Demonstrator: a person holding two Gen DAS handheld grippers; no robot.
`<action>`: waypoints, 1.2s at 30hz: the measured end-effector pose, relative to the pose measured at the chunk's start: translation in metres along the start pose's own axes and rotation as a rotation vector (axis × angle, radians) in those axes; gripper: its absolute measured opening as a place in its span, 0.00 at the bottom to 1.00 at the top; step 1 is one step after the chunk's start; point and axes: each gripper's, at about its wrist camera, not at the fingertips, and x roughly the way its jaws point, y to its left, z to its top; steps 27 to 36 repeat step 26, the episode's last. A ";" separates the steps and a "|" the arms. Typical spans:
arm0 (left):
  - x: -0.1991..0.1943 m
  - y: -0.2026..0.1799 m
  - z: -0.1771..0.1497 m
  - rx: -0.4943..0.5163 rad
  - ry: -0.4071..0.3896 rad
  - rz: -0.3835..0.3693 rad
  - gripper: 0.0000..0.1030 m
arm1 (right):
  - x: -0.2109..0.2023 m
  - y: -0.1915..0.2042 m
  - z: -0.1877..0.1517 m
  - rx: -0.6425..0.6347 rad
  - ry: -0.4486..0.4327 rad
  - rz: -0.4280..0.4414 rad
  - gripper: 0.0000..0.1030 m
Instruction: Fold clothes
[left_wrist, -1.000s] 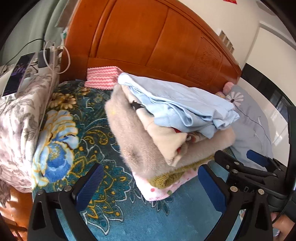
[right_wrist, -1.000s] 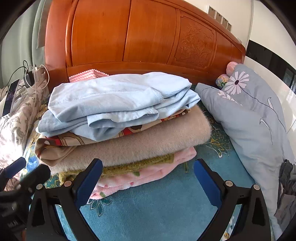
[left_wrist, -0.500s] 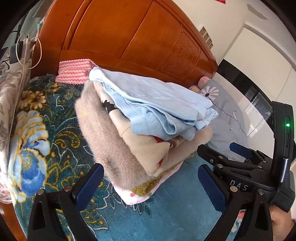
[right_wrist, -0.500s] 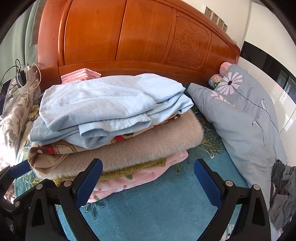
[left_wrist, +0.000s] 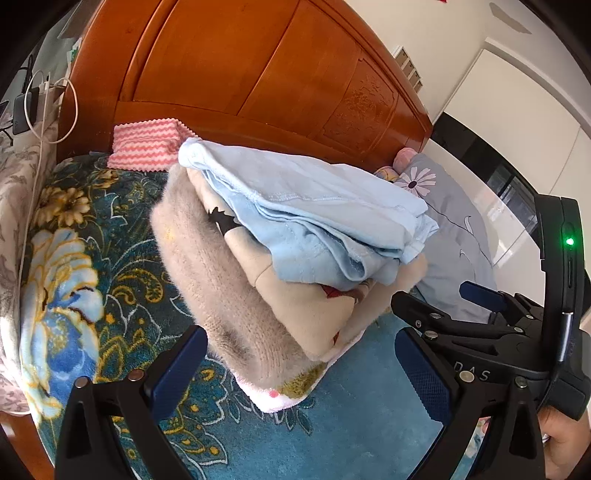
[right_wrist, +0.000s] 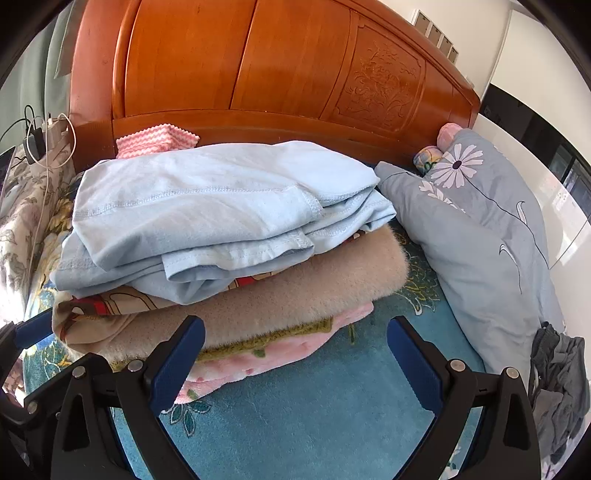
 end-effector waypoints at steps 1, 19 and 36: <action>0.000 0.000 0.000 0.003 0.002 0.001 1.00 | 0.000 0.000 0.000 0.002 0.005 -0.003 0.96; 0.000 0.006 -0.002 0.003 0.036 0.011 1.00 | 0.002 0.005 -0.004 0.026 0.065 -0.030 0.96; -0.003 0.008 -0.004 -0.007 0.025 0.003 1.00 | 0.002 0.006 -0.005 0.028 0.073 -0.023 0.96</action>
